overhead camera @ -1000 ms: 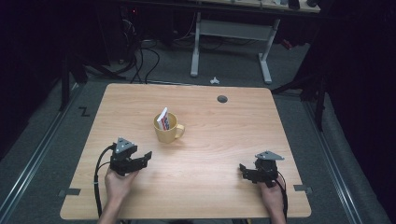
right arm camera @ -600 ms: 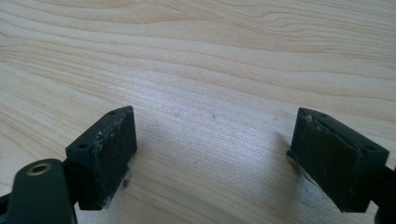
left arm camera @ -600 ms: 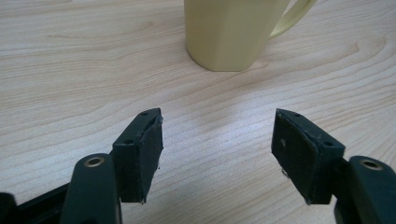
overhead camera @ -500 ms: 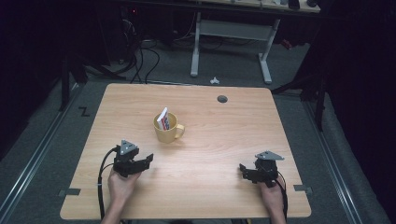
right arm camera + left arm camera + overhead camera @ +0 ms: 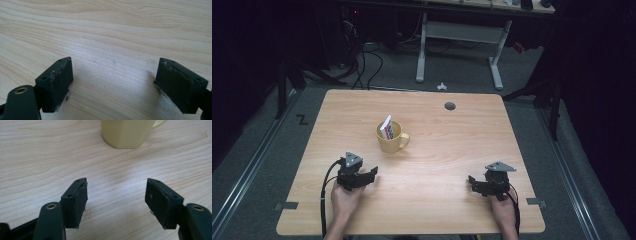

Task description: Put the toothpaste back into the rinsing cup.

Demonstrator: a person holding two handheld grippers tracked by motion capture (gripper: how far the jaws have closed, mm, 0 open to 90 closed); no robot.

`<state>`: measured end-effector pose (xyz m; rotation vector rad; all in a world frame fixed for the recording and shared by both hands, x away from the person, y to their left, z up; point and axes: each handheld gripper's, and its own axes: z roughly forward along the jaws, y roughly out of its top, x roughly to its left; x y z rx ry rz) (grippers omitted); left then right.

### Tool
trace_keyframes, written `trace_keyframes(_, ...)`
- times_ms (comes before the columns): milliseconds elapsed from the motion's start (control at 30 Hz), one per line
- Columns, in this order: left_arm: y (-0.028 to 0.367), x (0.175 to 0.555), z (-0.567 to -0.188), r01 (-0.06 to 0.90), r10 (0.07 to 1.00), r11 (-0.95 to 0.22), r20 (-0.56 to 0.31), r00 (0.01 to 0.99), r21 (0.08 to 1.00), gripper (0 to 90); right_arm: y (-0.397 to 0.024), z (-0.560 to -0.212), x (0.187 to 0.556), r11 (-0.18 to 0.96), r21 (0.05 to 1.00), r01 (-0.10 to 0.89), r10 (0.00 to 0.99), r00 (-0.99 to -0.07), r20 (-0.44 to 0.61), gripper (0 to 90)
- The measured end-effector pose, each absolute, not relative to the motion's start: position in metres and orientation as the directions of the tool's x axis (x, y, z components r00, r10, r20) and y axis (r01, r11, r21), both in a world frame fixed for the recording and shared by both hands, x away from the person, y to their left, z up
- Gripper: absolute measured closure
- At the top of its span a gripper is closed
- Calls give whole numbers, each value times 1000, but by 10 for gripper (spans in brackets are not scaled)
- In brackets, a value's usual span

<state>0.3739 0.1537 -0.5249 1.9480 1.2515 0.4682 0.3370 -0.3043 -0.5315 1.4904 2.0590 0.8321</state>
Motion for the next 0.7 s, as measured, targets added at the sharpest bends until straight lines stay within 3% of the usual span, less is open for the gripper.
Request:
trace_keyframes(433,144,374,-535,599,899,-287,-4,437,747,347,-304,-531,337,229,704,672,952,-305,-19,144)
trace_keyframes(700,143,374,-536,605,898,-285,-13,439,743,296,-304,-531,337,228,704,672,952,-304,-18,144)
